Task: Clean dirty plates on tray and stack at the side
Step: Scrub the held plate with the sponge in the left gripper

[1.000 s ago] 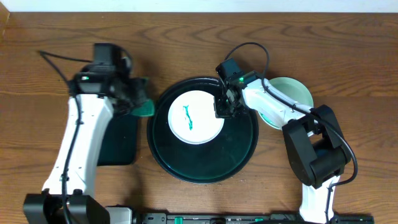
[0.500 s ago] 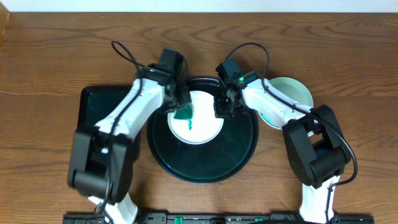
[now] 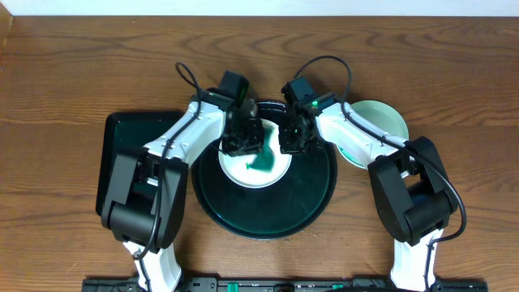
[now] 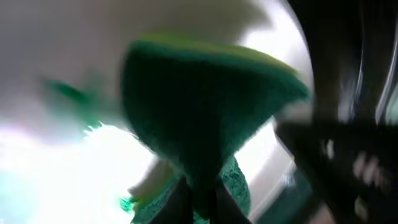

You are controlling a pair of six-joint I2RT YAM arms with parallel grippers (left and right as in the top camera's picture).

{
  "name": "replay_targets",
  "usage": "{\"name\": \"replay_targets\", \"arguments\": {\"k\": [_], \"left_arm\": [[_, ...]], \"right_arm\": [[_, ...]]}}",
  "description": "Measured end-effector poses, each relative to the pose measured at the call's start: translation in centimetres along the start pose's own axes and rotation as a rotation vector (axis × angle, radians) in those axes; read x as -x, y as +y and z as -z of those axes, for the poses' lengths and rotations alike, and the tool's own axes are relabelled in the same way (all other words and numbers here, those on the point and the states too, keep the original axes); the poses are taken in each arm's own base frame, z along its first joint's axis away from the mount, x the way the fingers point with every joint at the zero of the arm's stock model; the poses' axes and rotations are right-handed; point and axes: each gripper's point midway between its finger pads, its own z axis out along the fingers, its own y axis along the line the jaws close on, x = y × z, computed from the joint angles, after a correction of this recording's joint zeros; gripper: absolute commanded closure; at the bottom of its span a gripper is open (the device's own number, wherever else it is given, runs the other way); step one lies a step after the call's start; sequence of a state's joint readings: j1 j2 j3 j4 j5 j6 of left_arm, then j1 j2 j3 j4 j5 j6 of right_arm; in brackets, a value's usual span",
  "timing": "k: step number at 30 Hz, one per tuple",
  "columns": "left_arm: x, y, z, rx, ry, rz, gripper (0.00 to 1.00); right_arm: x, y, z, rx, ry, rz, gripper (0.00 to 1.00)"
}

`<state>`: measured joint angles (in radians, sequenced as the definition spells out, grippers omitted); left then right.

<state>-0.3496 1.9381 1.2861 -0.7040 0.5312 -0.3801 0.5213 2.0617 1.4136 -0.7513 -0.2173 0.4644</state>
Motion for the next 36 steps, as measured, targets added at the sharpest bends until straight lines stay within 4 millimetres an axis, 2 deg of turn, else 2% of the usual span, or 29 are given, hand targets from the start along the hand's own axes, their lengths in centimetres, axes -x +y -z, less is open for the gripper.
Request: {"name": "replay_targets", "arguments": {"k": [3,6,12,17,21,27,30,33,36], "left_arm": [[-1.3,0.5,-0.2,0.034,0.048,0.001,0.93],[-1.4,2.9,0.0,0.164,0.030,0.059,0.93],[-0.1,6.3,1.5,0.401,-0.092,0.127,0.93],[0.8,7.6,2.4,0.494,-0.156,0.141,0.93],[1.1,7.2,2.2,0.470,-0.156,0.111,0.93],[2.0,2.4,0.8,0.170,-0.102,-0.111,0.93],[1.6,0.7,0.4,0.071,-0.071,-0.179,0.93],[1.6,0.8,0.3,0.079,-0.069,-0.185,0.93],[2.3,2.4,0.7,0.154,-0.101,-0.134,0.93]], "right_arm": [[0.0,0.0,0.0,0.000,0.000,0.000,0.99],[0.0,0.0,0.0,0.000,-0.001,0.000,0.99],[0.0,0.0,0.0,0.000,0.000,0.000,0.99],[0.0,0.0,0.0,0.001,0.000,0.000,0.99],[0.0,0.0,0.0,0.001,0.000,0.000,0.99],[0.0,0.0,0.0,0.001,0.000,0.000,0.99],[0.0,0.0,0.0,0.001,0.000,0.000,0.99],[0.0,0.0,0.0,0.001,0.000,0.000,0.99],[0.0,0.0,0.0,0.001,0.000,0.000,0.99]]}}
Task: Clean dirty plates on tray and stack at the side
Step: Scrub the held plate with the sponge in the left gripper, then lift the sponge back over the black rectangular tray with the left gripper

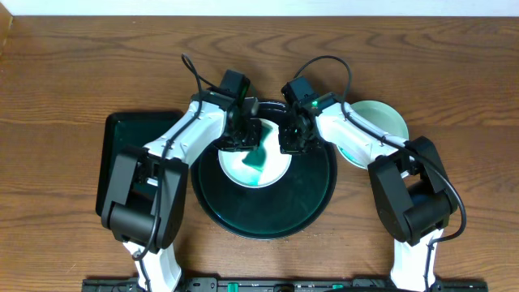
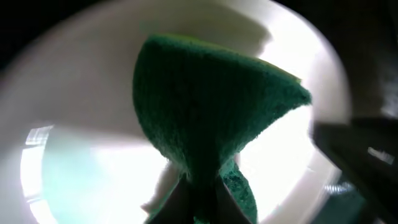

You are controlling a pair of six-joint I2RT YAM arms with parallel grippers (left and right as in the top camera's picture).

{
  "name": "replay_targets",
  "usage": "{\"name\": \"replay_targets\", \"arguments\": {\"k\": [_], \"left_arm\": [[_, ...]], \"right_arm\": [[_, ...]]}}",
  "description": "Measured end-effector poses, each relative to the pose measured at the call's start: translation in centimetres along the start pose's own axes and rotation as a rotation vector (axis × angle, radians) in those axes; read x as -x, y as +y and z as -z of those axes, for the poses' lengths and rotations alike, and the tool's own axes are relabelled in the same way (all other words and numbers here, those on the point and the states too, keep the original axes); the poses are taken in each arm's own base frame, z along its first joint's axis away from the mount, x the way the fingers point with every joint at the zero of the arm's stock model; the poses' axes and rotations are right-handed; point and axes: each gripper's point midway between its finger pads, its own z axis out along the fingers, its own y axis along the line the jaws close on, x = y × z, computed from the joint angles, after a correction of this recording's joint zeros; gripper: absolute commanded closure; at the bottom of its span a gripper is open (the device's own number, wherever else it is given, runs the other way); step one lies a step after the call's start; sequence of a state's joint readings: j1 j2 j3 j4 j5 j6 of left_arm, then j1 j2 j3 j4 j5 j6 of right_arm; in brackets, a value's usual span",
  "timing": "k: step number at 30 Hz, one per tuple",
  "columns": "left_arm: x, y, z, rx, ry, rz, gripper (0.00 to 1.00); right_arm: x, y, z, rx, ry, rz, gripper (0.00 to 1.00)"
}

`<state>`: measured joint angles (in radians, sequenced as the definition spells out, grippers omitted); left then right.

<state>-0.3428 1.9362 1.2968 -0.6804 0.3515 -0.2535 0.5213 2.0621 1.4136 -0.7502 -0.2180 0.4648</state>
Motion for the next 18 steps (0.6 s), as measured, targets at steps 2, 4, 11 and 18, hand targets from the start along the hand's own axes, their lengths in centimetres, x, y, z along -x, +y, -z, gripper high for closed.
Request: {"name": "replay_targets", "arguments": {"k": [2,4,11,18], "left_arm": [[0.4,1.7,0.2,0.077,-0.020,0.047,0.93],[0.3,3.5,0.6,0.157,-0.023,0.092,0.93],[-1.2,7.2,4.3,0.296,0.073,0.224,0.93],[-0.3,10.1,12.4,0.313,-0.051,0.342,0.93]], "right_arm": [[0.0,0.0,0.0,0.000,0.000,0.000,0.99],[0.0,0.0,0.0,0.000,0.000,0.000,0.99],[-0.1,0.6,0.0,0.027,0.005,0.006,0.99],[-0.3,0.6,-0.1,0.021,0.009,0.006,0.99]]}}
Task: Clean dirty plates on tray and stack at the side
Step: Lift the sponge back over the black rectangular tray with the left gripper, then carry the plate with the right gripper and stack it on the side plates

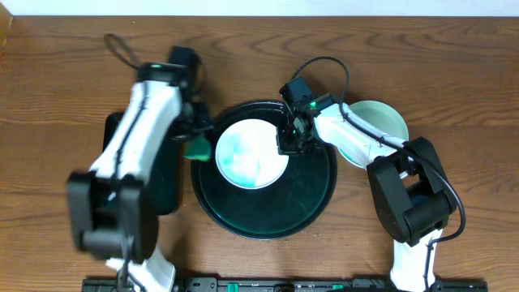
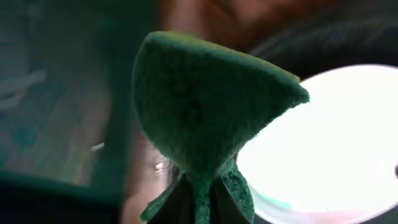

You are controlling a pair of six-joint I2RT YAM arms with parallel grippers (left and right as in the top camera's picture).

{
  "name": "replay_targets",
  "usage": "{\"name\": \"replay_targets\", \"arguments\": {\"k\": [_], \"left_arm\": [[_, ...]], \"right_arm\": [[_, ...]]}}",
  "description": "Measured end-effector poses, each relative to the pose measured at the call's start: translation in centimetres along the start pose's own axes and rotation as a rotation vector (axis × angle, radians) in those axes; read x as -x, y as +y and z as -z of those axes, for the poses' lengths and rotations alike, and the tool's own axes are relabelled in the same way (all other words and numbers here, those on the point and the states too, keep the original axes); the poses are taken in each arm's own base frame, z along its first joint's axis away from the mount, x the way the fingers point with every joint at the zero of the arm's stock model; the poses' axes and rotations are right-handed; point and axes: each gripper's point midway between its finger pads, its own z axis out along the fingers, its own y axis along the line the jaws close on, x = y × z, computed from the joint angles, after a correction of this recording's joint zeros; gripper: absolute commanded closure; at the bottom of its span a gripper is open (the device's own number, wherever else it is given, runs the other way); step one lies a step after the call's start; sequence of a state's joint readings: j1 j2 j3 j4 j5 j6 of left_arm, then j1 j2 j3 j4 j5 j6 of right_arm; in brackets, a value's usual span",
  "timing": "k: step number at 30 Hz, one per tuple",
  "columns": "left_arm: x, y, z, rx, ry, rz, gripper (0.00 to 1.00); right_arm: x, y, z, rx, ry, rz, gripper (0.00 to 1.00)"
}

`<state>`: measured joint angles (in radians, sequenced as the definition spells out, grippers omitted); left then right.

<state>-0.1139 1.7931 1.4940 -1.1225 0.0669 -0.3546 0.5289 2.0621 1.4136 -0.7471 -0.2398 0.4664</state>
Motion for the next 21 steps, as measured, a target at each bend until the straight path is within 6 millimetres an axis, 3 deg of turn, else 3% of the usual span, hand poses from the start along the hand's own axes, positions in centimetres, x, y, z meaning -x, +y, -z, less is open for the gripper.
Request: {"name": "replay_targets", "arguments": {"k": [4,7,11,16,21], "left_arm": [[0.3,2.6,4.8,-0.029,-0.107,0.052,0.92],[0.8,4.8,6.3,-0.023,-0.151,0.087,0.93],[1.6,8.4,5.8,0.014,-0.141,0.172,0.93],[1.6,12.9,3.6,0.058,-0.070,0.290,0.93],[1.4,14.7,2.0,0.076,-0.016,0.331,0.93]], "right_arm": [[-0.1,-0.1,0.0,-0.006,0.002,0.005,0.99],[-0.3,-0.6,0.3,-0.044,0.000,0.016,0.99],[0.1,-1.1,2.4,-0.137,-0.070,0.071,0.99],[0.3,-0.4,7.0,-0.292,-0.224,0.176,0.99],[-0.2,-0.2,11.6,-0.531,-0.380,0.283,0.99]]}}
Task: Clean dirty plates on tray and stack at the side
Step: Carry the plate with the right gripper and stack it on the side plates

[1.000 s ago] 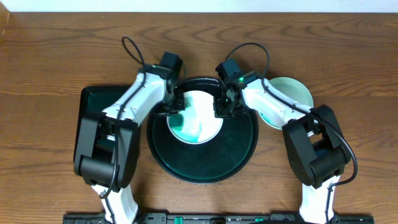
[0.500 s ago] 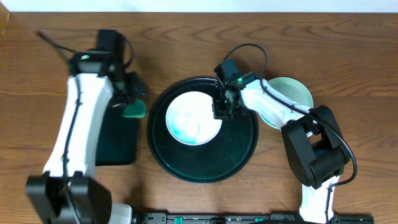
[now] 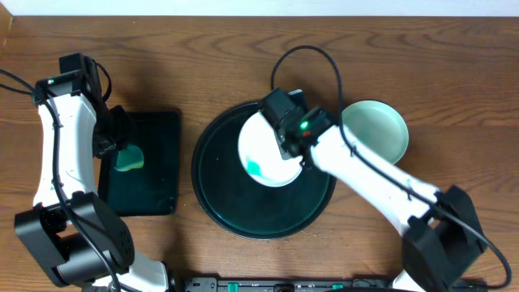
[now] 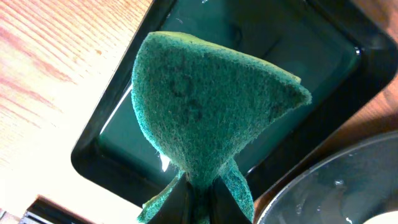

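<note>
My left gripper (image 3: 122,152) is shut on a green sponge (image 4: 211,106), holding it over the black rectangular tray (image 3: 162,130) at the left. In the left wrist view the left gripper (image 4: 199,188) pinches the sponge's lower end. A white plate (image 3: 263,142) with a green smear (image 3: 255,169) is in the round black tray (image 3: 243,219). My right gripper (image 3: 284,134) is at the plate's upper right rim and appears shut on it. A pale green plate (image 3: 377,134) lies on the table at the right.
The rectangular tray (image 4: 298,50) is wet and shiny inside. The round tray's rim (image 4: 336,180) shows at the lower right of the left wrist view. Wooden table surface (image 3: 454,73) surrounds both trays. The right arm stretches across the round tray's right half.
My left gripper has moved with the sponge from the round tray's left rim to above the rectangular tray. The right arm has swung, and the white plate sits a little further right.
At first my left gripper pressed the sponge on the white plate while the right gripper held the plate's right rim. Then the sponge was off the plate at the round tray's left edge. Now it hangs over the rectangular tray, and the right gripper still holds the plate.
</note>
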You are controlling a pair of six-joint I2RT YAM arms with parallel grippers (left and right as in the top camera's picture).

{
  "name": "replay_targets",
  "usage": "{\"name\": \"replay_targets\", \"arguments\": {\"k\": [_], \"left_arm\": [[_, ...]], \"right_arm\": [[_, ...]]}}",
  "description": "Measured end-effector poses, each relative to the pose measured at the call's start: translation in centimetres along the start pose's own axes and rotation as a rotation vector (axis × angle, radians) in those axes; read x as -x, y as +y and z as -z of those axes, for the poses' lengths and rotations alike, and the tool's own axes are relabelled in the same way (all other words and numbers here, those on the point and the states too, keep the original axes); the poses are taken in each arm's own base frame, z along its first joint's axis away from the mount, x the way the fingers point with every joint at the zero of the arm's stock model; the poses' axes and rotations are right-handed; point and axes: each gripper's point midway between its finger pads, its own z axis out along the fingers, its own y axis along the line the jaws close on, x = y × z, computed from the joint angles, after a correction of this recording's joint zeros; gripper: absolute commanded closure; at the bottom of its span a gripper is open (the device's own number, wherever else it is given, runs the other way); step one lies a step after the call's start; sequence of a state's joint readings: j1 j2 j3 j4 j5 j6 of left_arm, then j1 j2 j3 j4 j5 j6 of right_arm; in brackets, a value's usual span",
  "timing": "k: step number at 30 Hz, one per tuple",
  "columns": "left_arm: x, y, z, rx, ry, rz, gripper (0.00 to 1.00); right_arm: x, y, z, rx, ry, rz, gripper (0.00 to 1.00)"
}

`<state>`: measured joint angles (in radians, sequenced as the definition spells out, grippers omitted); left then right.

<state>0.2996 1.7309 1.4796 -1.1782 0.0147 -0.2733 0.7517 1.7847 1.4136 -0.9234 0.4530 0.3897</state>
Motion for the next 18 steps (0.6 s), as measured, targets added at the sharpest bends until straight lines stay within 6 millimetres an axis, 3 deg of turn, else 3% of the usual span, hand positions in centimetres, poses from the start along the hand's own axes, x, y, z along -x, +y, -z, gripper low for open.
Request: {"name": "replay_targets", "arguments": {"k": [5,18], "left_arm": [[0.0,-0.1,-0.1,0.000,0.002,-0.021,0.93],[0.0,-0.1,-0.1,0.000,0.002,-0.040,0.93]], "right_arm": [[1.1,-1.5,4.4,-0.249,-0.177,0.116,0.99],[2.5,-1.5,11.4,-0.553,-0.454,0.246,0.99]]}}
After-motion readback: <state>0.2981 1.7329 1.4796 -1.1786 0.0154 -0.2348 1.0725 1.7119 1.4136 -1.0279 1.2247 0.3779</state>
